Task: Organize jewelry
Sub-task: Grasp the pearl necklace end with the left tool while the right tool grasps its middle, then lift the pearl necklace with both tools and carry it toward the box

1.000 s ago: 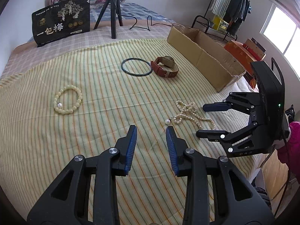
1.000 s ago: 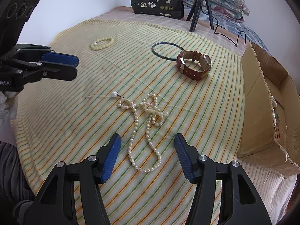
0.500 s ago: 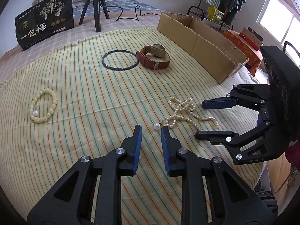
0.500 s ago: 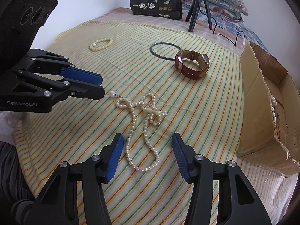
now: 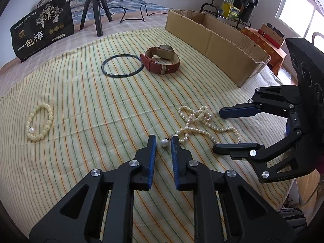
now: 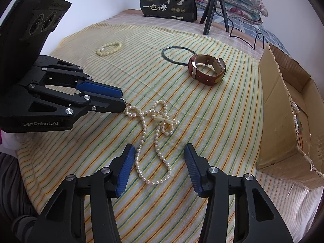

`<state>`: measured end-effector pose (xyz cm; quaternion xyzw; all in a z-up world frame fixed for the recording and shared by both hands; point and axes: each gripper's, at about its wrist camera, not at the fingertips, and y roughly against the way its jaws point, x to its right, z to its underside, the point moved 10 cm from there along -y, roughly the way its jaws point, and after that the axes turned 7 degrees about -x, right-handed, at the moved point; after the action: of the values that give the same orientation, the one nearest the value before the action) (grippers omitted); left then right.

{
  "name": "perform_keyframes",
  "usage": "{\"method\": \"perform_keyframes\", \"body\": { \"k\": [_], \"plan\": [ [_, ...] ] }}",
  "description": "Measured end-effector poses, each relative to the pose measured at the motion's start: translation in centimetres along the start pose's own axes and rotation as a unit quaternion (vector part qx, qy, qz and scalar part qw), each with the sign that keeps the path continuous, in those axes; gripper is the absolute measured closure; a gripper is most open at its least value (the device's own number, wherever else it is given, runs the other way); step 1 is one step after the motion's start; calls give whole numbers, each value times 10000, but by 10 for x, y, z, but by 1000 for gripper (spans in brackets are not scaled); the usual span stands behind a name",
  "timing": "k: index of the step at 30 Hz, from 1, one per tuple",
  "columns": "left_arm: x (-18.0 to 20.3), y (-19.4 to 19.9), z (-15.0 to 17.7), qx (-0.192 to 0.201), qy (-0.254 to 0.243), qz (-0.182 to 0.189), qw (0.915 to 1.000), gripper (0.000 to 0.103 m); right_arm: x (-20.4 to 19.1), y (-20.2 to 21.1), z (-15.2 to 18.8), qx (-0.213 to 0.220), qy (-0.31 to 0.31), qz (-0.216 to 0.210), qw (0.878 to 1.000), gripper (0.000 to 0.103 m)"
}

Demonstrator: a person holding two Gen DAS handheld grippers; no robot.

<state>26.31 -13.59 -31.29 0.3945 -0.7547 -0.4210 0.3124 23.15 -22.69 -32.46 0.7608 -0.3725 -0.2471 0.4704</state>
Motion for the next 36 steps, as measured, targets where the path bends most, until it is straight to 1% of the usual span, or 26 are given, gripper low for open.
{"method": "perform_keyframes", "body": {
  "k": [2, 5, 8, 11, 13, 15, 16, 18, 21, 22, 29, 32, 36],
  "plan": [
    [0, -1, 0, -1, -42, -36, 10000, 90, 0, 0, 0, 1, -1, 0, 10000, 55],
    [3, -2, 1, 1, -106, -71, 9999, 95, 0, 0, 0, 1, 0, -2, 10000, 58],
    [3, -2, 2, 15, -145, -90, 9999, 96, 0, 0, 0, -3, 7, -10, 10000, 62],
    [2, -2, 2, 29, -111, -63, 9999, 96, -2, 0, -1, -14, -1, -56, 10000, 71],
    [1, -1, 2, 45, -93, -86, 9999, 97, -3, 0, -3, -32, -2, -78, 10000, 83],
    [-1, 0, 2, 63, -51, -106, 9999, 97, -4, -1, -4, -64, 6, -89, 9999, 93],
    [-3, 1, 3, 71, -23, -115, 9999, 97, -5, -1, -5, -82, 20, -79, 9999, 94],
    [-7, 3, 4, 82, 41, -128, 9999, 97, -6, 0, -5, -108, 55, -55, 9999, 97],
    [-11, 6, 4, 98, 111, -137, 9998, 97, -6, 2, -4, -77, -5, -71, 9999, 97],
    [-12, 7, 5, 103, 122, -154, 9998, 97, -6, 3, -4, -66, -43, -99, 9999, 100],
    [-18, 11, 7, 128, 243, -187, 9994, 97, -6, 10, -2, 12, -242, -260, 9994, 100],
    [-18, 14, 8, 149, 276, -192, 9993, 97, -5, 15, -3, 112, -381, -407, 9984, 100],
    [-20, 20, 7, 198, 303, -211, 9991, 97, -5, 24, -7, 262, -431, -391, 9980, 100]
  ]
}}
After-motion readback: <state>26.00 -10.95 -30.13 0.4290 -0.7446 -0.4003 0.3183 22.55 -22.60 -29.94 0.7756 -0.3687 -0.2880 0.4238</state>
